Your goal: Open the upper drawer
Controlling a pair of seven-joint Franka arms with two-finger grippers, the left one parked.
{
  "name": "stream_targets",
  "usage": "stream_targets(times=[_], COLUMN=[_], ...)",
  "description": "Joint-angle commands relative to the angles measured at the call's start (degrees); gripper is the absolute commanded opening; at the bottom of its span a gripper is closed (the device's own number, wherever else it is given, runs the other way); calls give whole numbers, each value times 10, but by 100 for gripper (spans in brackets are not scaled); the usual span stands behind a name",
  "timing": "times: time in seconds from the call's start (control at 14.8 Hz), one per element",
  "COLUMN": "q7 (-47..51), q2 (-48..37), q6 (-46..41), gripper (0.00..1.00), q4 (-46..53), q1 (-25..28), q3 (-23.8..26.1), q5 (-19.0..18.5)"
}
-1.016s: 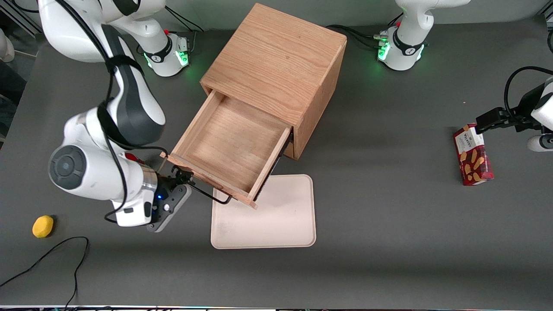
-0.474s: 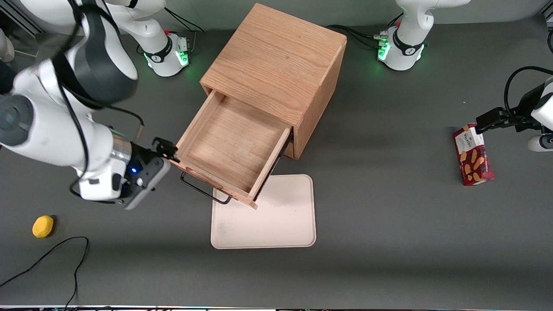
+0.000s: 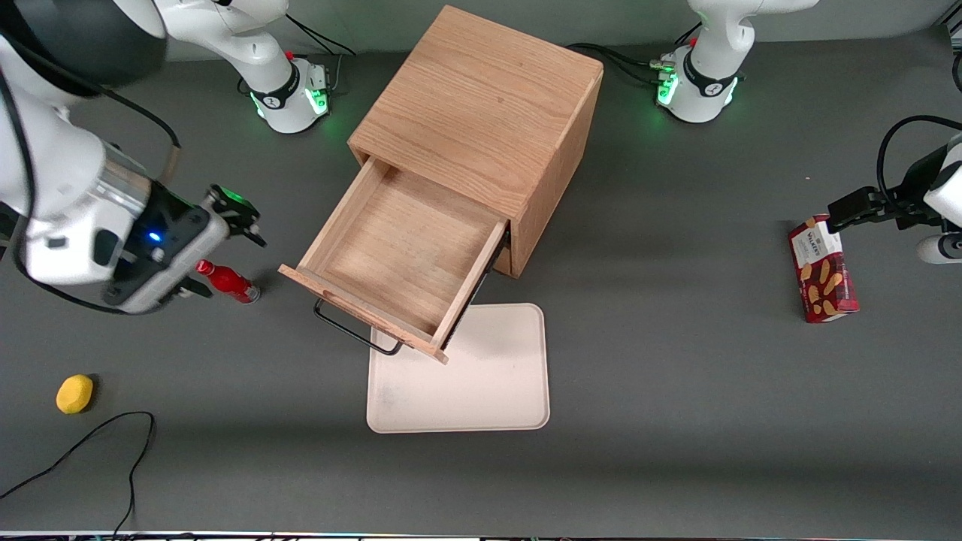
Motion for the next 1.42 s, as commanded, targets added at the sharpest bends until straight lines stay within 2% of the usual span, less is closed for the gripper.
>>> stream_targets(times=[0.0,0.14,0.27,0.54,0.81,1.02,1.22,1.36], q7=[118,198,219,214,203,199,198,196], q2=[-61,-76,-104,-146,-160,-163,-161,-160], q6=[-15,-29,-30,-24,-25,-28,-30,-39], gripper=[100,100,100,100,100,100,100,100], q4=[-57,-63,-92,-136,-159,-166,-168,-170], q1=[-1,0,-2,-45,-111,-141,-145,-143], q3=[-3,-3,-4,3,11,11,-3,-32], q5=[2,2,1,-41,-43,-43,-44,-44])
